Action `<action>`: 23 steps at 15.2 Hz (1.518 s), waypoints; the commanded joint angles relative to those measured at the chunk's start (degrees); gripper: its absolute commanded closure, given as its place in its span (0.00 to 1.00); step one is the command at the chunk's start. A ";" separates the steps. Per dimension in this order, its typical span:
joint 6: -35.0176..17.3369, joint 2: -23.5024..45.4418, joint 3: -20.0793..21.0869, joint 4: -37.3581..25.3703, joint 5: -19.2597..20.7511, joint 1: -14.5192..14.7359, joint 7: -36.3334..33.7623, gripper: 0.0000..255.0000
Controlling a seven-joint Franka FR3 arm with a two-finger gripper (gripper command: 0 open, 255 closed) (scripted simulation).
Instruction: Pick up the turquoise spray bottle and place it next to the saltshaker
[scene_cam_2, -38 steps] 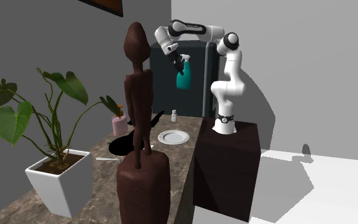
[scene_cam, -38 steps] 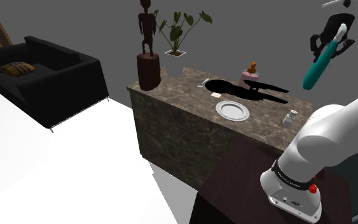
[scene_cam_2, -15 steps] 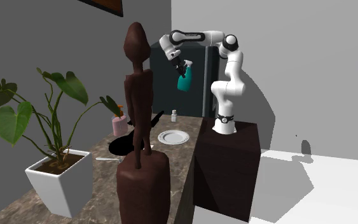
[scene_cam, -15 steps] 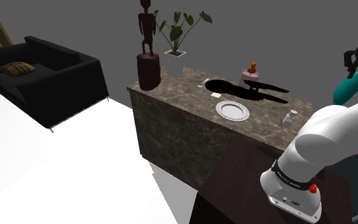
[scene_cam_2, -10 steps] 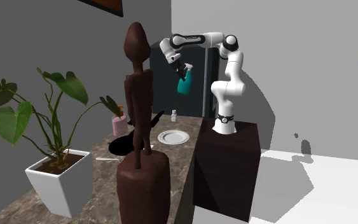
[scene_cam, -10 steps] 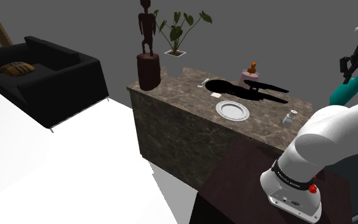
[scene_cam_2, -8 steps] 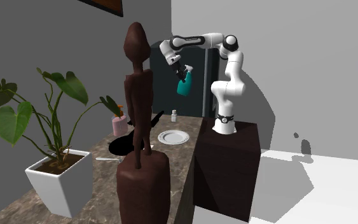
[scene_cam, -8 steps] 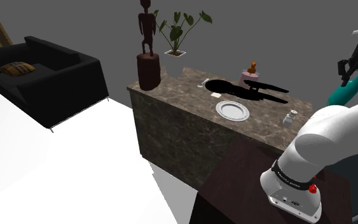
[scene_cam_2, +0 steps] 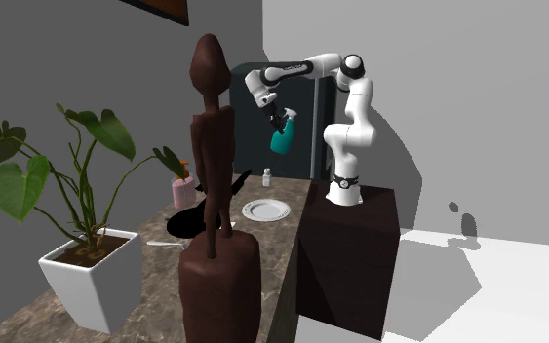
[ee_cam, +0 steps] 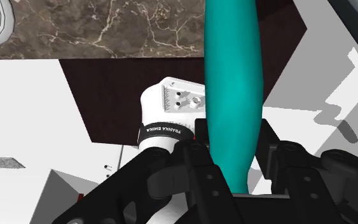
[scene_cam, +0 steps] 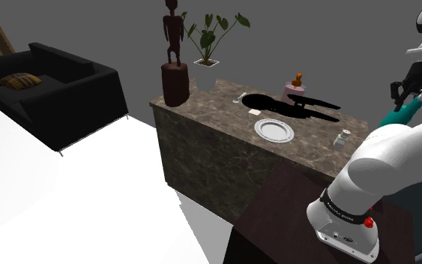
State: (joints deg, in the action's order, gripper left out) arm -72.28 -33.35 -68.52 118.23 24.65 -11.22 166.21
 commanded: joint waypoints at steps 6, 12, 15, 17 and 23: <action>-5.05 -0.04 -3.20 4.15 1.33 0.98 -0.22 1.00; -9.39 0.27 -6.71 7.16 2.49 2.58 -0.35 1.00; -11.58 0.49 -8.75 8.50 3.08 3.67 -0.42 1.00; -13.04 0.64 -10.22 9.34 3.49 4.51 -0.47 1.00; -17.37 0.98 -15.18 11.53 4.85 7.67 -0.75 1.00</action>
State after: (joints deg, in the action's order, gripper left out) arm -88.77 -32.36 -82.84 129.22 29.17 -4.00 165.52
